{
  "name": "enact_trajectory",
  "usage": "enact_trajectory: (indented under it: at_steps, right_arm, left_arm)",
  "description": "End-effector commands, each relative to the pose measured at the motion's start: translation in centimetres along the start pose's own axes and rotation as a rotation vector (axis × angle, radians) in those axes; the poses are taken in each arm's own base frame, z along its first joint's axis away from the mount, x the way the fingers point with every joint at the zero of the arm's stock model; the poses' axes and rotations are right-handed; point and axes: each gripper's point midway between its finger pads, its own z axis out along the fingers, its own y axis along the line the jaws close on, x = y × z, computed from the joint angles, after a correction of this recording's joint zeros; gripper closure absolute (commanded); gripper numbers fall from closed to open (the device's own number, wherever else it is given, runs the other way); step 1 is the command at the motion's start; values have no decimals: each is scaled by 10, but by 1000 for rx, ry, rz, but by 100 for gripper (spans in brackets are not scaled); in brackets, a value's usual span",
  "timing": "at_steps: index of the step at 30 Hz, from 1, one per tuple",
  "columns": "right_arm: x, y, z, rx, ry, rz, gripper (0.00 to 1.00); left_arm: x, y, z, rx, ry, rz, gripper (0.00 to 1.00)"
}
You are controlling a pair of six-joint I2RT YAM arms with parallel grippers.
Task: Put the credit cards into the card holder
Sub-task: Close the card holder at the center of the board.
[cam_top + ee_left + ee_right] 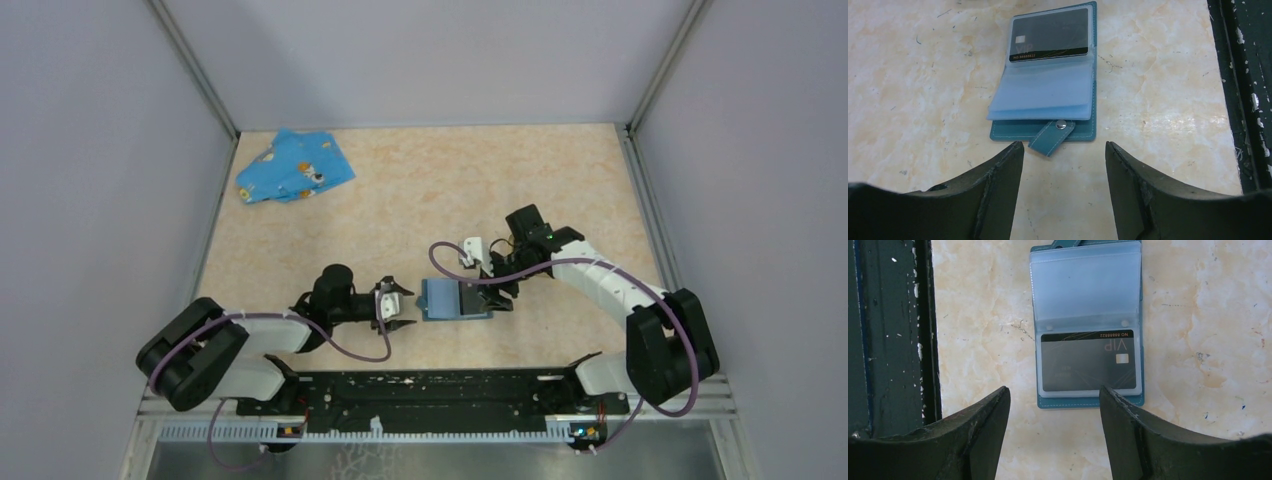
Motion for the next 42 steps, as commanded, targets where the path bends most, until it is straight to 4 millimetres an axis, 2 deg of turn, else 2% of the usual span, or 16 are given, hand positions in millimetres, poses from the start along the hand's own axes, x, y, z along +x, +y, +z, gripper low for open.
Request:
enact_trajectory:
  at_steps: [1, 7, 18, 25, 35, 38, 42]
  right_arm:
    - [-18, -9, -11, 37, -44, -51, 34]
    - [-17, -9, -10, 33, -43, -48, 34]
    - [-17, -7, -10, 27, -47, -48, 34]
    - [-18, -6, -10, 27, -50, -49, 34]
    - [-21, -5, -12, 28, -60, -52, 34]
    - [-22, -5, -13, 29, -63, -55, 34]
    - [-22, -5, -13, 30, -64, -54, 34]
  left_arm:
    - [-9, -1, 4, 42, -25, 103, 33]
    - [-2, -7, 11, 62, -6, 153, 34]
    - [5, 2, 23, 78, 38, 200, 34]
    - [16, 0, 35, 159, 92, 160, 45]
    - [27, -3, 43, 217, 129, 143, 47]
    - [32, -3, 46, 236, 148, 128, 53]
    - [35, -6, 48, 263, 163, 103, 69]
